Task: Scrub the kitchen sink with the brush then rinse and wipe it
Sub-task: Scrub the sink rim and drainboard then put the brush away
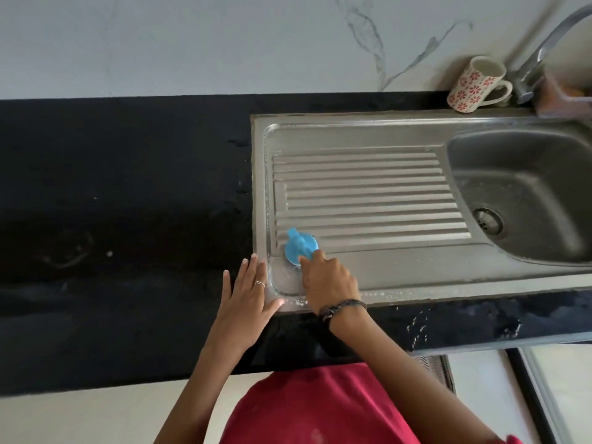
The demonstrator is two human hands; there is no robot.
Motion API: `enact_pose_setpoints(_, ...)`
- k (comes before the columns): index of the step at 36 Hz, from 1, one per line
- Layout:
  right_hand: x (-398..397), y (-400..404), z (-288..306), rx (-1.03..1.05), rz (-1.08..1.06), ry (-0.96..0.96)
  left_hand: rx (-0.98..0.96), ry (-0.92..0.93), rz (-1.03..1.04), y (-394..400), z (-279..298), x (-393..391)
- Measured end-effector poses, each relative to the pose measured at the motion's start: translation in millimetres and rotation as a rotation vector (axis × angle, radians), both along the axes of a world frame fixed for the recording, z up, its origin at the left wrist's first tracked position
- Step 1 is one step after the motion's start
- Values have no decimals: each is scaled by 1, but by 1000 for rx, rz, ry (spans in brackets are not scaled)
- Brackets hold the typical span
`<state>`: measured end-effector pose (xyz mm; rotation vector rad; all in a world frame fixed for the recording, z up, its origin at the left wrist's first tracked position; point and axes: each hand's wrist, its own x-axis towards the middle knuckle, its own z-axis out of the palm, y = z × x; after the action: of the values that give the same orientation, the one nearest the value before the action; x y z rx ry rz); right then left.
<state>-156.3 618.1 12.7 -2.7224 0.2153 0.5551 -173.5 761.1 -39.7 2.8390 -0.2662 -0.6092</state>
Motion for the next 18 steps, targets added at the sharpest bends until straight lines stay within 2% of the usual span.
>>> enact_pose_setpoints(4, -4, -26, 4, -117, -73, -25, -16, 25, 22, 2, 1, -2)
enact_pose_setpoints(12, 8, -109, 0, -292, -459, -45, -42, 28, -24, 1, -2, -2)
enact_pose_setpoints(15, 10, -79, -5, -289, -432, -39, -38, 26, -47, -3, -2, -2)
enact_pose_setpoints(18, 10, -29, -11, -246, -289, -27, -65, -5, -37, -6, -1, -2)
